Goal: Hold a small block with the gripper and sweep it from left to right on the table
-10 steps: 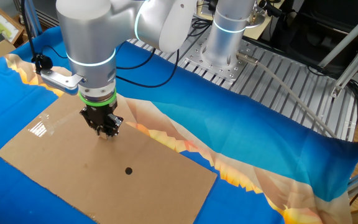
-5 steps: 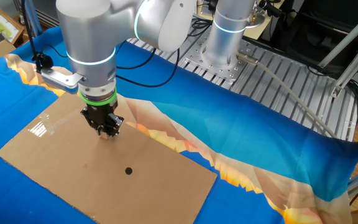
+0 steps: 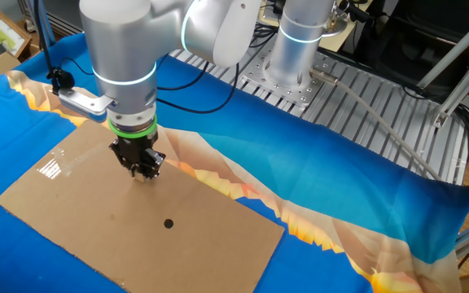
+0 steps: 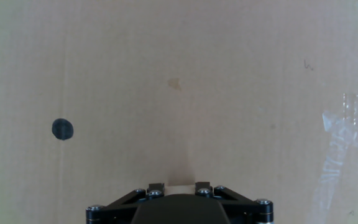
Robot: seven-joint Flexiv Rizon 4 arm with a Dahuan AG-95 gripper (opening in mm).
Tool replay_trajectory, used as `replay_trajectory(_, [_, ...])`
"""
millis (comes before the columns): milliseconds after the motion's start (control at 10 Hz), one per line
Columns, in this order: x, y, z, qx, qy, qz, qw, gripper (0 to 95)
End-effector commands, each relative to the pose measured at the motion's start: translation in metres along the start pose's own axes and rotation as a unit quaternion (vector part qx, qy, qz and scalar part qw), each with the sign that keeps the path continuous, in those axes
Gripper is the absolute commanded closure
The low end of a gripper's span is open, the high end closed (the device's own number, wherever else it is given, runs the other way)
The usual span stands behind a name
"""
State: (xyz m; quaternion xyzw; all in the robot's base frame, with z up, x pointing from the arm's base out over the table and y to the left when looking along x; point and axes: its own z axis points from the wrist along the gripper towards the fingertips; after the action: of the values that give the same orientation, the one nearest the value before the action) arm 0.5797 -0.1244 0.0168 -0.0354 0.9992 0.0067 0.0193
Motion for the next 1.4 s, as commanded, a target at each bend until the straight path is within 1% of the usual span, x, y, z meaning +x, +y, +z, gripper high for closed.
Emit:
replay_trajectory(100, [0.000, 0.002, 0.000, 0.001, 0.000, 0.004, 1.0000, 76.0])
replay_trajectory(300, [0.002, 0.008, -0.001, 0.003, -0.001, 0.010, 0.9999, 76.0])
replay_trajectory(500, [0.004, 0.012, -0.001, 0.002, -0.002, 0.015, 0.9999, 76.0])
replay_trajectory(900, [0.005, 0.016, 0.001, 0.001, -0.002, 0.021, 0.9998, 76.0])
replay_trajectory(1000, [0.006, 0.018, 0.001, 0.005, -0.003, 0.022, 0.9997, 76.0])
replay_trajectory(1200, [0.008, 0.023, 0.002, 0.005, -0.003, 0.037, 0.9993, 76.0])
replay_trajectory(1400, [0.008, 0.025, 0.002, 0.006, -0.004, 0.043, 0.9990, 76.0])
